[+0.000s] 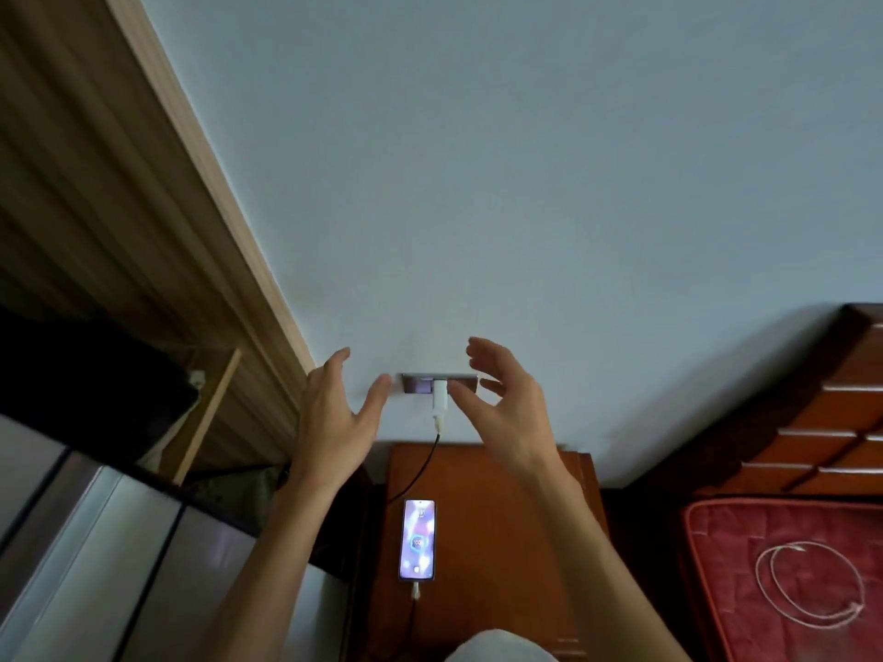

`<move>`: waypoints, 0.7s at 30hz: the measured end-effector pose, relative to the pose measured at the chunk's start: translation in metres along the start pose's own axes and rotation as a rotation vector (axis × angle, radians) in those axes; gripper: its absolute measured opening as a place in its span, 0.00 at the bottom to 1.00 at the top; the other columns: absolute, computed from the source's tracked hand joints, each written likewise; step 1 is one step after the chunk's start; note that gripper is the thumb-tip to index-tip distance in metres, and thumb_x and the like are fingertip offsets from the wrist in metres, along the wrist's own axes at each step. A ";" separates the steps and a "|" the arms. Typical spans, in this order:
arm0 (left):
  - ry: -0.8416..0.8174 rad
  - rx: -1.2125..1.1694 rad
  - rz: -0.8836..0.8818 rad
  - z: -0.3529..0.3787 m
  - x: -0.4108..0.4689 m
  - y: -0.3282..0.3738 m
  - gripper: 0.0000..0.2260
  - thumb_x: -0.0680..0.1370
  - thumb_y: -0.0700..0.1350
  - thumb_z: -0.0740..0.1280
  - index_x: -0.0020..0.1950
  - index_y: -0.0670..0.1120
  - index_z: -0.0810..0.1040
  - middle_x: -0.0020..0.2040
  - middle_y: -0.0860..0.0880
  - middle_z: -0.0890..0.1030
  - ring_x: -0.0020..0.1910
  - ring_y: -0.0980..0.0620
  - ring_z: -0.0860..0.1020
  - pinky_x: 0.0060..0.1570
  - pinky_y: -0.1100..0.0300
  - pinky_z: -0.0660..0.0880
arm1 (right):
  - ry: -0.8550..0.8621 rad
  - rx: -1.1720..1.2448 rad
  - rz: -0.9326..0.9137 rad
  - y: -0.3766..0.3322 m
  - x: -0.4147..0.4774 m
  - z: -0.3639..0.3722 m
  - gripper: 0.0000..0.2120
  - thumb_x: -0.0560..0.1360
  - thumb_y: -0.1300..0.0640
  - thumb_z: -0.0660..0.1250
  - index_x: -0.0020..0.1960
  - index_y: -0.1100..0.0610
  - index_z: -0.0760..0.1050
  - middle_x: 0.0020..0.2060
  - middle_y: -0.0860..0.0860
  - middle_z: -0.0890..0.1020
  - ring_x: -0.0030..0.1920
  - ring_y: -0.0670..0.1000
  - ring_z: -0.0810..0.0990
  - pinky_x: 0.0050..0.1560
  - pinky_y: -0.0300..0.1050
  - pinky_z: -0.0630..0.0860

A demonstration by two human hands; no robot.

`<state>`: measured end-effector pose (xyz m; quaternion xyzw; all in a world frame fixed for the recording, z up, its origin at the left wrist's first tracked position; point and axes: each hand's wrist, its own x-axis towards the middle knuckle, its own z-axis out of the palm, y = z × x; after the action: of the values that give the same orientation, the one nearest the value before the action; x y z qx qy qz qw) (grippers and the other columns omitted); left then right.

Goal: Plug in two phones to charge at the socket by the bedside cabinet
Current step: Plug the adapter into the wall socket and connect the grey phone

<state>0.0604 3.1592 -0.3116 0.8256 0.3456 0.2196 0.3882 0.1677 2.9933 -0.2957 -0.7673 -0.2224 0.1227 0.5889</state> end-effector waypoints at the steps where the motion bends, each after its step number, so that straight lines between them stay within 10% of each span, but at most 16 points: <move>1: 0.018 0.001 0.017 -0.006 0.002 0.007 0.29 0.79 0.57 0.68 0.77 0.49 0.66 0.74 0.45 0.70 0.73 0.47 0.68 0.61 0.59 0.66 | 0.008 -0.003 -0.026 -0.009 0.003 -0.004 0.25 0.74 0.57 0.73 0.70 0.50 0.72 0.62 0.43 0.79 0.59 0.36 0.77 0.56 0.29 0.74; 7: 0.133 0.095 0.099 -0.042 0.002 0.043 0.28 0.79 0.58 0.67 0.76 0.50 0.66 0.75 0.46 0.70 0.73 0.46 0.68 0.62 0.58 0.65 | -0.005 -0.082 -0.199 -0.044 0.012 -0.027 0.28 0.74 0.57 0.74 0.72 0.50 0.71 0.66 0.43 0.76 0.66 0.41 0.73 0.67 0.41 0.71; 21: 0.461 0.164 0.070 -0.055 -0.093 0.131 0.27 0.79 0.58 0.65 0.76 0.50 0.67 0.74 0.48 0.71 0.70 0.49 0.70 0.64 0.50 0.72 | -0.183 -0.150 -0.624 -0.082 0.012 -0.110 0.24 0.78 0.56 0.69 0.73 0.54 0.69 0.70 0.48 0.74 0.71 0.46 0.71 0.70 0.31 0.62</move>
<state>0.0163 3.0570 -0.1834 0.7938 0.4129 0.3870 0.2229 0.2116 2.9233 -0.1858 -0.6892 -0.5068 -0.0118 0.5177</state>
